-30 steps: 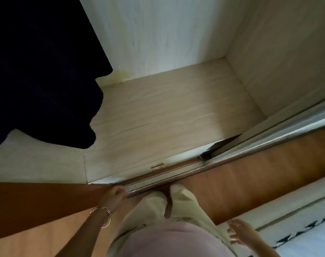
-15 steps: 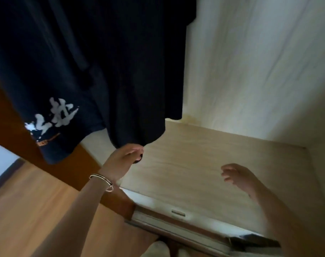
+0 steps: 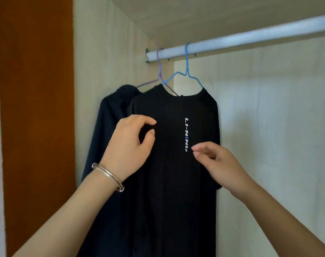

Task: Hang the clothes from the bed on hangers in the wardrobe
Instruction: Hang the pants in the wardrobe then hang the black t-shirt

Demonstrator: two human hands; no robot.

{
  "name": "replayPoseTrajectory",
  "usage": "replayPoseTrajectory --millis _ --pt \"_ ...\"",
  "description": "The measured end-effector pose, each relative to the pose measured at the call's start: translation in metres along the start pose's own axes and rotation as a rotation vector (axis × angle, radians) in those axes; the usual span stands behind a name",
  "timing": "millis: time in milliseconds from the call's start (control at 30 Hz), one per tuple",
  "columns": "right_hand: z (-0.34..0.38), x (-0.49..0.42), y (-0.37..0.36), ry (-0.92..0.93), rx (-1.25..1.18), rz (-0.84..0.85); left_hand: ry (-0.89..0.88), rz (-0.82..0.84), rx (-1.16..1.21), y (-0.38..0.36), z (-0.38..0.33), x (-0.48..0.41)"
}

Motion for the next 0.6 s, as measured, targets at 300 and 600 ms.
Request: replayPoseTrajectory --millis 300,600 --pt "0.088 -0.111 -0.01 0.028 -0.24 -0.252 0.189 0.246 -0.413 -0.002 0.036 -0.121" --pt "0.098 -0.165 -0.047 -0.204 -0.685 -0.146 0.229 0.629 -0.354 -0.027 0.034 -0.166"
Point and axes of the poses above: each hand's wrist, its own x-axis away from the middle knuckle, its own y-axis out of the back of the hand, z = x × y, the point moved 6 cm from there along -x, towards the middle knuckle, and after that the axes turned 7 degrees about -x, right-handed, at the moved point
